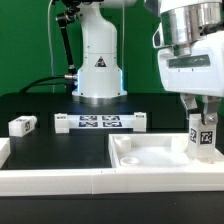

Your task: Assemble square table

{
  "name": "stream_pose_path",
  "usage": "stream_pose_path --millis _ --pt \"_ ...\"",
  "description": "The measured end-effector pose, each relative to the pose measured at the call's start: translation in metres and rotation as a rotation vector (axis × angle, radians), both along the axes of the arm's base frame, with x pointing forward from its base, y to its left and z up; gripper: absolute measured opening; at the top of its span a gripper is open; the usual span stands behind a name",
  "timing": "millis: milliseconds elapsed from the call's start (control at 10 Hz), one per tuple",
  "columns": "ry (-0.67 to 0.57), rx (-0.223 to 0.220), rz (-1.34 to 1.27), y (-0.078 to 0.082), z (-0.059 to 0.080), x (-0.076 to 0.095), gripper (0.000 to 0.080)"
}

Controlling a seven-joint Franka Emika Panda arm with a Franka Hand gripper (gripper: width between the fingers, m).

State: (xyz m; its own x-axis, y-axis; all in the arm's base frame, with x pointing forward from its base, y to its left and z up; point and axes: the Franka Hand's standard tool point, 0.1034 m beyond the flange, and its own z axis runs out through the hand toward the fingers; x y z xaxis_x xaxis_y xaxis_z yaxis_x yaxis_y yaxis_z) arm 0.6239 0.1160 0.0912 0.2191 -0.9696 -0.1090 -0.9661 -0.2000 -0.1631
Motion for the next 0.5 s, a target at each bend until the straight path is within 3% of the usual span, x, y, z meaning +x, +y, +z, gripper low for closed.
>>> stream_pose_path --millis 100,200,300,500 --pt "-0.008 -0.008 0.061 0.0020 -0.0003 -0.0005 0.0537" --pt "-0.016 -0.018 0.130 0.0052 -0.0008 -0.0012 0.0537" --pt "-0.032 -0.031 0.244 0.0082 -0.0010 -0.0017 0.0627" --pt "-0.064 -0.060 0.452 0.0079 -0.0008 -0.0013 0.0642"
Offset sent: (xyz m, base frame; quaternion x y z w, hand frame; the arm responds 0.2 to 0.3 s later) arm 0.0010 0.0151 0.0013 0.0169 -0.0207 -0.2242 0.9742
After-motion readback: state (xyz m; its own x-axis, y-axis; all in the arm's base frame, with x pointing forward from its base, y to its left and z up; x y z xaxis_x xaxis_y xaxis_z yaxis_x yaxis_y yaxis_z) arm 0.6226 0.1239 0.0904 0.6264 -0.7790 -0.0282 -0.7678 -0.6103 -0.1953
